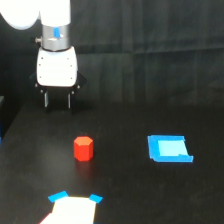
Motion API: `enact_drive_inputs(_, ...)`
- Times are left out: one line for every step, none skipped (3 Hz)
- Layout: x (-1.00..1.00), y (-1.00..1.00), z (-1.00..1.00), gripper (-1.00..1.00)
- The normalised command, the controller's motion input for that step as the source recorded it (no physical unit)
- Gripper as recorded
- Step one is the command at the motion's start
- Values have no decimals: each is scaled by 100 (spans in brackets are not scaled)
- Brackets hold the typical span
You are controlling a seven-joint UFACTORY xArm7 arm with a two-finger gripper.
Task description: Pick up the red object from the table
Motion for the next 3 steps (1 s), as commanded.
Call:
enact_drive_inputs(42, -100, -42, 100)
enact_drive_inputs(49, -100, -79, 100)
enact_drive_inputs(100, -93, 27, 86)
